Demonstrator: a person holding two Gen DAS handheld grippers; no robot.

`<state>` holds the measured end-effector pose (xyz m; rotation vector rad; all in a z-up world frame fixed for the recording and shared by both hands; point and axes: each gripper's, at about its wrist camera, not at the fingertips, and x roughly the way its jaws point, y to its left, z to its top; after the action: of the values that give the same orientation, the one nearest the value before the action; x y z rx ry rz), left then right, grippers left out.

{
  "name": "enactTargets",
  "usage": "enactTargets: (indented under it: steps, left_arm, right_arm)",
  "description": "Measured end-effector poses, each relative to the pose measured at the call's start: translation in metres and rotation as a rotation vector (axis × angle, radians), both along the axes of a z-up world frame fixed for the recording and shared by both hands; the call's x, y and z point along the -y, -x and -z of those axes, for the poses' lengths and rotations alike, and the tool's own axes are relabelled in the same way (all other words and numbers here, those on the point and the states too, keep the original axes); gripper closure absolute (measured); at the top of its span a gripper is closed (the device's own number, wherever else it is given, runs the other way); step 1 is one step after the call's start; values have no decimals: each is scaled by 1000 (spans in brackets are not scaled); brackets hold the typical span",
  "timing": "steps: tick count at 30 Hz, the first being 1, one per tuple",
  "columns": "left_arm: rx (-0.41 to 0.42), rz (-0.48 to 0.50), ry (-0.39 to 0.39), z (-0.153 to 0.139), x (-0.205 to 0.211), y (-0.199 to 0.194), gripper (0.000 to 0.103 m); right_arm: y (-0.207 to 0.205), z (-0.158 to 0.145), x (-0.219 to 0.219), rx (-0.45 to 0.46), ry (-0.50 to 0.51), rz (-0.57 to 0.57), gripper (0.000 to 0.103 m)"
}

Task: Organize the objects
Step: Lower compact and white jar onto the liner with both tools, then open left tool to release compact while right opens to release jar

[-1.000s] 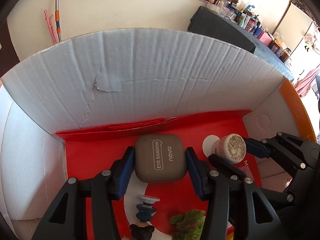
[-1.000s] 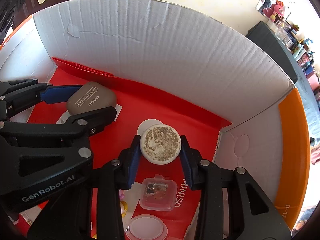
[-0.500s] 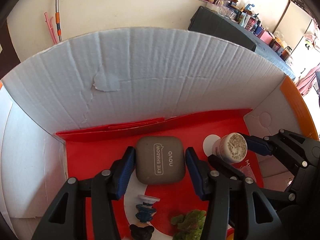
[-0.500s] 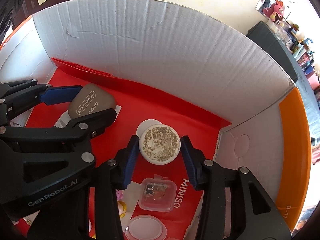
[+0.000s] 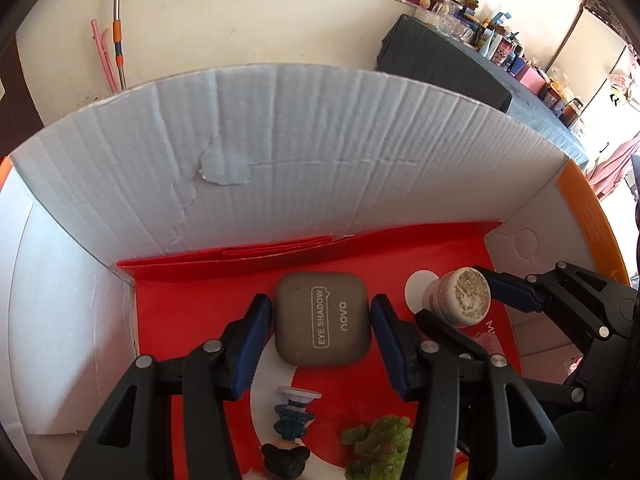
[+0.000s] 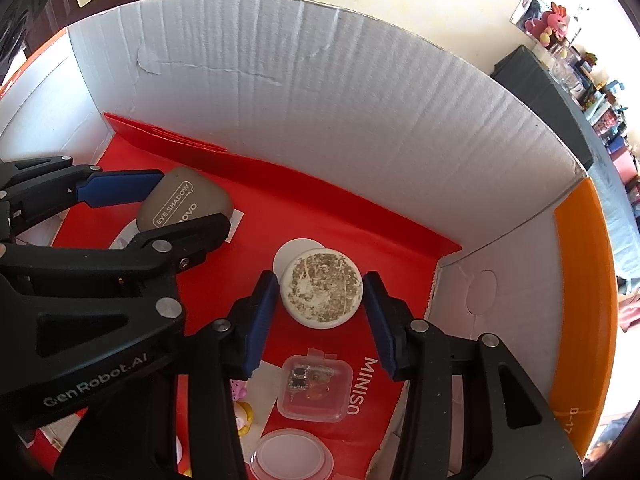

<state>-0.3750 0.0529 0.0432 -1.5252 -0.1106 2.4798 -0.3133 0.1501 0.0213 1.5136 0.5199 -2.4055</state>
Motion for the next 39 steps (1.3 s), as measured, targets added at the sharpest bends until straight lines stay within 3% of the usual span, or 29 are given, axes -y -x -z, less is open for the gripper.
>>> enactTargets:
  steps: [10,19,27,31,36,39]
  left_arm:
    - [-35,7,3,-15,2,-8,49]
    - [-121,4,17,-42,9,-31,45]
    - [-226,1,12,-73,17,-65,37]
    - [-284,-1,17,-86,21,-82,34]
    - [-358,-15,21,-98,28,-107,27]
    - [-398,-24,32,-100,32,-123,22]
  right_arm:
    - [-11,-18,0,-22,18,2,60]
    - [0,-38,-16,-63,56,2,54]
    - [-42,-60,-12,-132,99,0,50]
    - [-56,-75,-19,-185,118,7,37]
    - [-69,-91,-33,-252,126,31,36]
    - [-81,-100,-41,-312,153,40,27]
